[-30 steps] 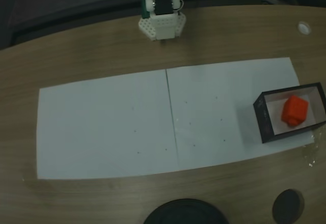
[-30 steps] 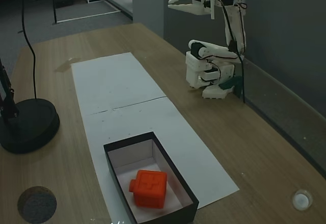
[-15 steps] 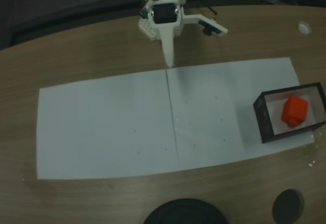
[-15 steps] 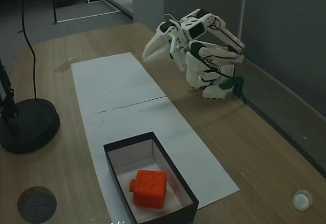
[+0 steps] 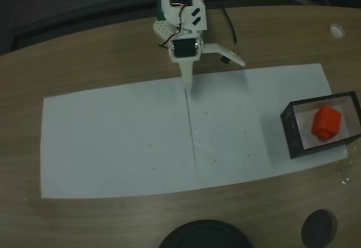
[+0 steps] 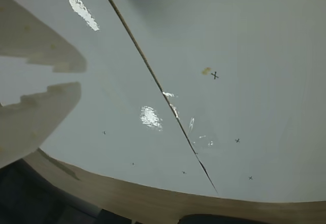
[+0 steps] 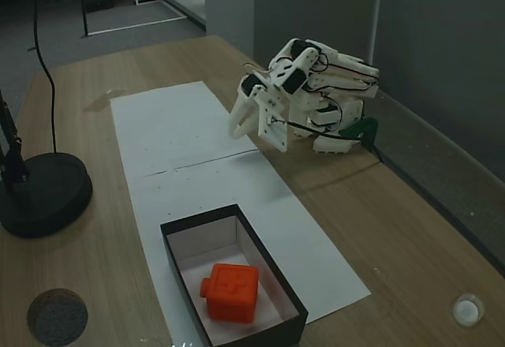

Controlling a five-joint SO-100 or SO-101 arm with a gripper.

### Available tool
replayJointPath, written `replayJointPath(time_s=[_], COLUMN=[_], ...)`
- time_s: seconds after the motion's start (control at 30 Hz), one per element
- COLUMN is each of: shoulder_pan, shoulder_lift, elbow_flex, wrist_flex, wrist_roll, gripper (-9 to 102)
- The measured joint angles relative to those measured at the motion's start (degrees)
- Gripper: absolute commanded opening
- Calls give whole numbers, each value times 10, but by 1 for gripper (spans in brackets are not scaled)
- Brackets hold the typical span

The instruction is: Grab a orange square and put it in the box.

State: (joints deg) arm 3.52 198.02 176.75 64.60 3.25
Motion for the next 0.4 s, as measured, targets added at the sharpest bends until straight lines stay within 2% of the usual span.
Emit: replayJointPath(time_s=[0.13,0.4], shoulder_pan=[-2,-2], shoulder_lift=[0,0], elbow_flex=[-11,-16], wrist_flex=[82,87], wrist_roll=[0,0], gripper=[0,0])
